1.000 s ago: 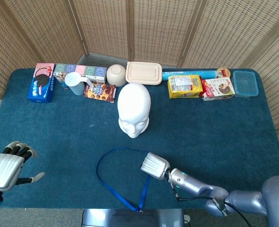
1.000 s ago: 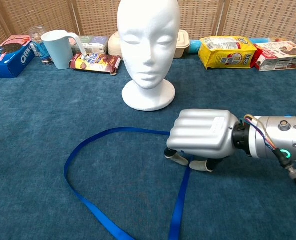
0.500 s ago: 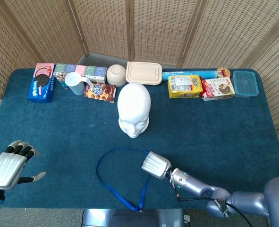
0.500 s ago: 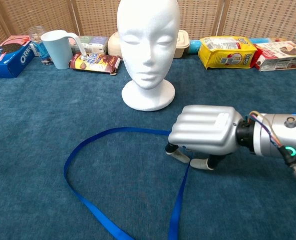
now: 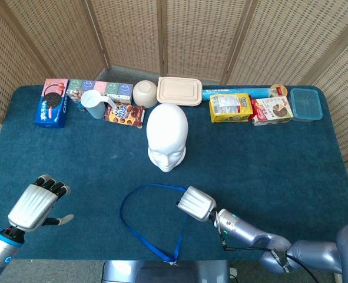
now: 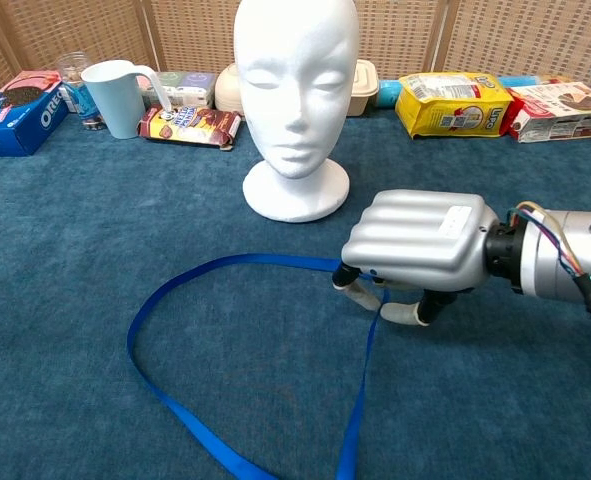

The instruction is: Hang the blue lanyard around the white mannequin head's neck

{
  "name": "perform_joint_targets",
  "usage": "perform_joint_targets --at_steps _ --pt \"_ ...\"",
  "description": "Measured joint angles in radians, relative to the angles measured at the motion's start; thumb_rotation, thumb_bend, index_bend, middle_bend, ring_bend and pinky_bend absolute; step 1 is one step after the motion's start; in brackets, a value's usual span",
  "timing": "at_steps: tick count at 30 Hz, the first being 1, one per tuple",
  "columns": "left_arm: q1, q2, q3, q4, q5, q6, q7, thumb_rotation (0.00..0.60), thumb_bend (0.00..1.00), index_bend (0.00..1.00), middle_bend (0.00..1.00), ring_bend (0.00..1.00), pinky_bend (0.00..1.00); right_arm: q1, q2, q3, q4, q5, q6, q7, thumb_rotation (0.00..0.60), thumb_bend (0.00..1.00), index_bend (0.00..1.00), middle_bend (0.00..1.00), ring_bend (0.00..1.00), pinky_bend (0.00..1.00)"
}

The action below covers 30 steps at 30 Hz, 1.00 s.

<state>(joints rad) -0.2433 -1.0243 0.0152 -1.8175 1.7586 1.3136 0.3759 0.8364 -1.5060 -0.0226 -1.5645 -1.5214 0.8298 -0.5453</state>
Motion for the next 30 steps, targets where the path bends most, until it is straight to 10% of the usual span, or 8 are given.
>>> perform_joint_targets --at_steps 13,30 --pt "-0.194 -0.062 -0.01 0.055 0.14 -0.211 0.024 0.423 0.14 0.51 0.99 0.99 0.91 -0.016 0.0 0.002 0.0 0.002 0.018 0.013 0.6 0.46 0.67 0.95 1.0 1.0" --pt "-0.331 -0.138 -0.007 0.093 0.13 -0.356 0.054 0.453 0.15 0.53 1.0 1.0 0.97 -0.027 -0.018 0.005 0.016 0.005 0.023 0.024 0.6 0.46 0.71 0.95 1.0 1.0"
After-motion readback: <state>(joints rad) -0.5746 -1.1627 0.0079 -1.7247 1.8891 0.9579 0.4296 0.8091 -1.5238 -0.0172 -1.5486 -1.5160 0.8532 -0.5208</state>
